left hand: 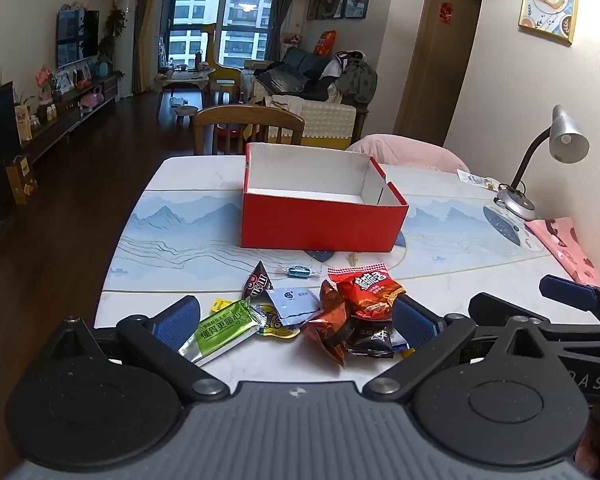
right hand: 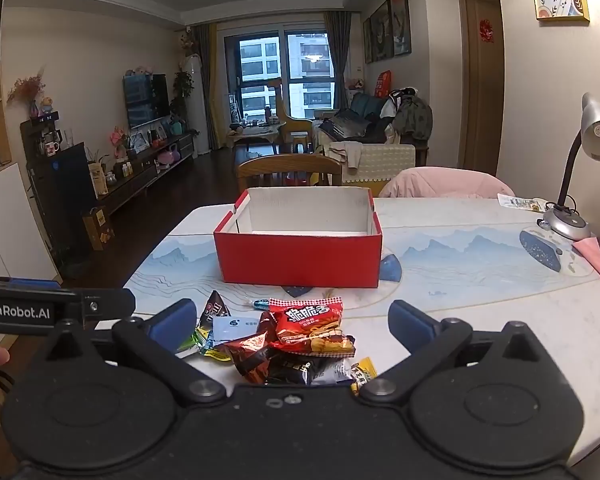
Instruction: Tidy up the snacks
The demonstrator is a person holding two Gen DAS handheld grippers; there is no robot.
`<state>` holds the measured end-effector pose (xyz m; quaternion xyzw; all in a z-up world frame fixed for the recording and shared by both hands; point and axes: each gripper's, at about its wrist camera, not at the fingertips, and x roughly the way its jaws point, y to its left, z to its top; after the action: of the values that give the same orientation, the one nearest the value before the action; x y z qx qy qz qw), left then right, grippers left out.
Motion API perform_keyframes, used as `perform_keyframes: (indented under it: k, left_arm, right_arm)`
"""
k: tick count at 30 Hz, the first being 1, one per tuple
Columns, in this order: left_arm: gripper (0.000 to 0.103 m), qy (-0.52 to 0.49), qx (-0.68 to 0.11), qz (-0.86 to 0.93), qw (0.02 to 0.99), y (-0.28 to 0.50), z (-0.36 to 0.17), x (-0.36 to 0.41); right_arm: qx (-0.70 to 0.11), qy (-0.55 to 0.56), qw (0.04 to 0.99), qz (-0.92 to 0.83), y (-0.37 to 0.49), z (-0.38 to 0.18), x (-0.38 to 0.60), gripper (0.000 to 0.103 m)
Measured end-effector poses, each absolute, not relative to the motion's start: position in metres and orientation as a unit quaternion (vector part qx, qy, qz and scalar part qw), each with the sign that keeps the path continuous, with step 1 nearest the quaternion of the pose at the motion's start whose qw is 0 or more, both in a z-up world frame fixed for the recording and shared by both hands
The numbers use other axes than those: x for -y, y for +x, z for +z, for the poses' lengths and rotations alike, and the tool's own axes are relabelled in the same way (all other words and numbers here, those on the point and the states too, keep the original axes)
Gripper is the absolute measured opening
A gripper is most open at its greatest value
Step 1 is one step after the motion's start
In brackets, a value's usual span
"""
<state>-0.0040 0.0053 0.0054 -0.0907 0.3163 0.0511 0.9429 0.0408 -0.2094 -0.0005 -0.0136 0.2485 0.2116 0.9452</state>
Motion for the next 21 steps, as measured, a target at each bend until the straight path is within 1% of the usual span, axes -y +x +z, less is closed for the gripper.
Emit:
perform_keyframes:
  k: [13, 15, 21]
  left_arm:
    - [0.103, -0.097, -0.318, 0.043, 0.942, -0.003, 0.005, -0.009]
    - [0.103, -0.097, -0.319, 0.043, 0.942, -0.002, 0.005, -0.008]
    - [0.103, -0.092, -0.325, 0.043, 0.94, -0.001, 0.003, -0.007]
  right_arm:
    - [-0.247, -0.013, 0.947, 0.206, 0.04, -0.004, 0.206, 0.102]
    - [-0.243, -0.016, 0.948, 0.207, 0.035, 0.007, 0.209, 0.102]
    - [-0.244, -0.021, 0.947, 0.206, 0.036, 0.004, 0.209, 0.102]
